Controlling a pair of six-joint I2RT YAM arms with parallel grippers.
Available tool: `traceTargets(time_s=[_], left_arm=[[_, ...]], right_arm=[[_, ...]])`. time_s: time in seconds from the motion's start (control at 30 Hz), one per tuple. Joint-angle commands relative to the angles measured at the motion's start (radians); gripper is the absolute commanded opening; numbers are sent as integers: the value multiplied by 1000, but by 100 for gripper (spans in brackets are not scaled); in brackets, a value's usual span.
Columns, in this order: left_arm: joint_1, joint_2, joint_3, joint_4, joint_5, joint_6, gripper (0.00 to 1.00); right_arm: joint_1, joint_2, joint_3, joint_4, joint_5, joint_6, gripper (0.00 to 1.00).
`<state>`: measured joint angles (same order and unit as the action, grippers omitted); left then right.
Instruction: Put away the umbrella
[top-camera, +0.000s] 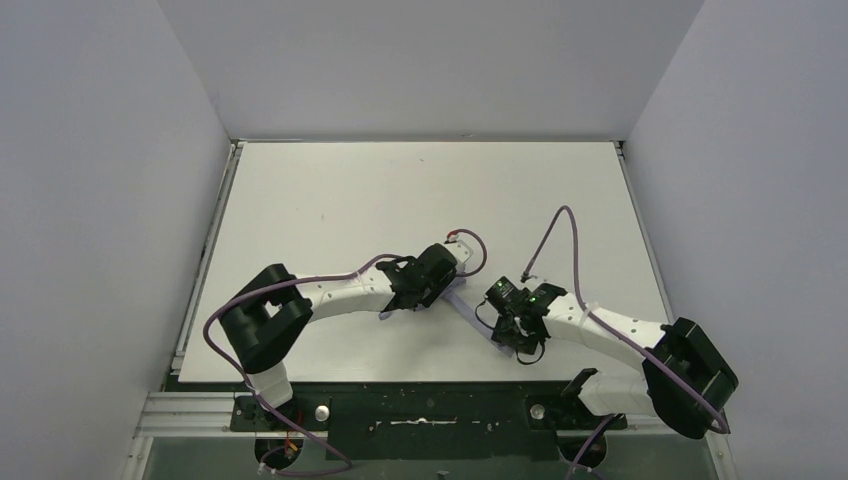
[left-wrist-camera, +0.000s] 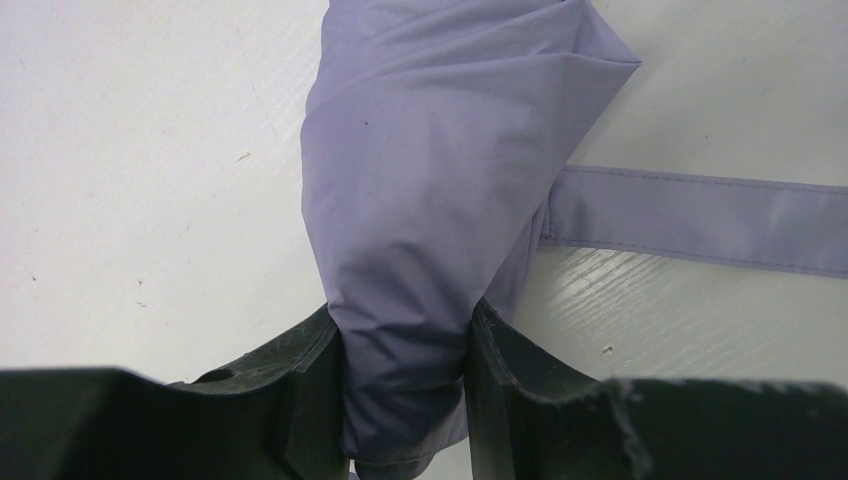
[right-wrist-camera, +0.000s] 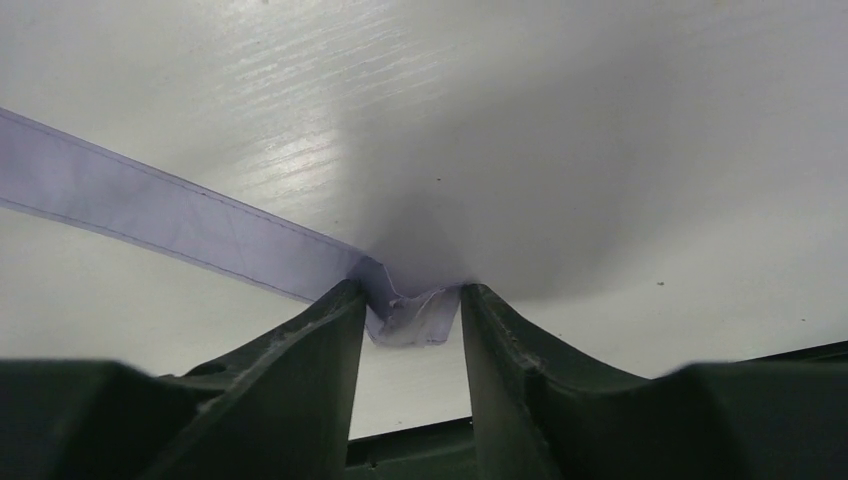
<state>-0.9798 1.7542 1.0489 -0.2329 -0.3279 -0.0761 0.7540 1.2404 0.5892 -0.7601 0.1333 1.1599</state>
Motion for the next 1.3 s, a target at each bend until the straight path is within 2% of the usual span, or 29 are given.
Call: traceTargets(time_s=[0.0, 0.13, 0.23, 0.27, 0.5, 0.7, 0.87, 1.07, 1.27], left_arm=[[-2, 37, -53, -85, 87, -51, 2], [-1, 41, -56, -79, 90, -64, 2], [1, 53, -46, -84, 95, -84, 1], [3, 58, -40, -91, 94, -92, 1], [40, 97, 35, -132, 74, -164, 0], [106, 71, 45, -135, 87, -212, 0], [135, 53, 63, -155, 82, -191, 0], [131, 52, 79, -174, 65, -170, 0], [67, 47, 19, -150, 14, -148, 0]], right_arm=[[5, 53, -23, 16, 34, 0, 36], [5, 56, -46, 38, 22, 13, 19], [6, 39, -59, 47, 8, 9, 1], [7, 26, -59, 47, 6, 0, 0], [35, -46, -55, 3, -32, -10, 0], [122, -84, -29, -55, -14, 35, 0], [206, -84, 7, -96, 9, 74, 0], [290, -80, 7, -63, 11, 146, 0], [301, -100, -76, 19, -29, 190, 0]])
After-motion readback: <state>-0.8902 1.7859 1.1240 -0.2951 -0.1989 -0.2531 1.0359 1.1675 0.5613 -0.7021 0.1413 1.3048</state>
